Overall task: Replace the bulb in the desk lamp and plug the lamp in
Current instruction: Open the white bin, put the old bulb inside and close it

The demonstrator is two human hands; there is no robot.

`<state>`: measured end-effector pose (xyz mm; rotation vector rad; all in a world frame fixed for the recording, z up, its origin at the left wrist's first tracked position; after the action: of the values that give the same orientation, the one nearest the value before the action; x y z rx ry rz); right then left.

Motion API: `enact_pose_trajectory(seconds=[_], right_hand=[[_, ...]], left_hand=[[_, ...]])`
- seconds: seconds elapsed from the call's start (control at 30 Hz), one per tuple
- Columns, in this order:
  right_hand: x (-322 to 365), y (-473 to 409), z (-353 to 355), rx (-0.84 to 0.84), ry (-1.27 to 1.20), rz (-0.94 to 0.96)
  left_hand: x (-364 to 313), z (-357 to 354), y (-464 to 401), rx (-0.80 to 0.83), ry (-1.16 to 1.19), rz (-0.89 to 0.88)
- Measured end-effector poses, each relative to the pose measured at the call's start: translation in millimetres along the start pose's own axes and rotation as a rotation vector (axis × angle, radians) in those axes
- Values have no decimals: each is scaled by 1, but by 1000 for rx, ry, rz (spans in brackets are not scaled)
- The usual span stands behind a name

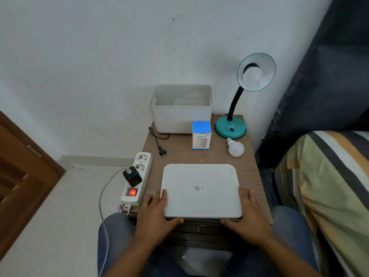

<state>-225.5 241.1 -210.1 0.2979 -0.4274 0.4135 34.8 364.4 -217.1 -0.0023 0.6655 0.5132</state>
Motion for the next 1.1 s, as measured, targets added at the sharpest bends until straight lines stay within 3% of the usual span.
enact_pose_trajectory(seconds=[0.23, 0.4, 0.5, 0.57, 0.67, 0.83, 0.93, 1.1], right_hand=[[-7, 1, -10, -17, 70, -54], [2, 3, 12, -152, 216, 12], [0, -51, 4, 33, 209, -45], [0, -54, 13, 43, 99, -73], [-13, -76, 37, -51, -32, -215], [-12, -119, 74, -296, 112, -234], [-6, -150, 79, -288, 204, -240], [-7, -176, 69, -204, 227, -259]], left_hand=[[-4, 1, -2, 37, -81, 13], [-16, 11, -5, 20, -85, 2], [-2, 14, -52, 126, -68, 87], [-5, 22, -48, 119, 7, 112], [-20, 34, -55, 35, 133, 87], [-60, 77, -106, -182, 301, -11], [-72, 110, -161, -281, 380, -59], [-80, 141, -225, -301, 384, -55]])
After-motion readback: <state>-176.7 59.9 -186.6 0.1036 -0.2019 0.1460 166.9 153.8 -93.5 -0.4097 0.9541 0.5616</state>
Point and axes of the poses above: each hand's wrist, its own y-axis away from the middle knuckle, its own z-axis out of the back of the hand, x = y × z, the point moved 4 cm from there along -y, towards the middle knuckle, and after that the axes turned 12 degrees about y, right-handed, at the moved point
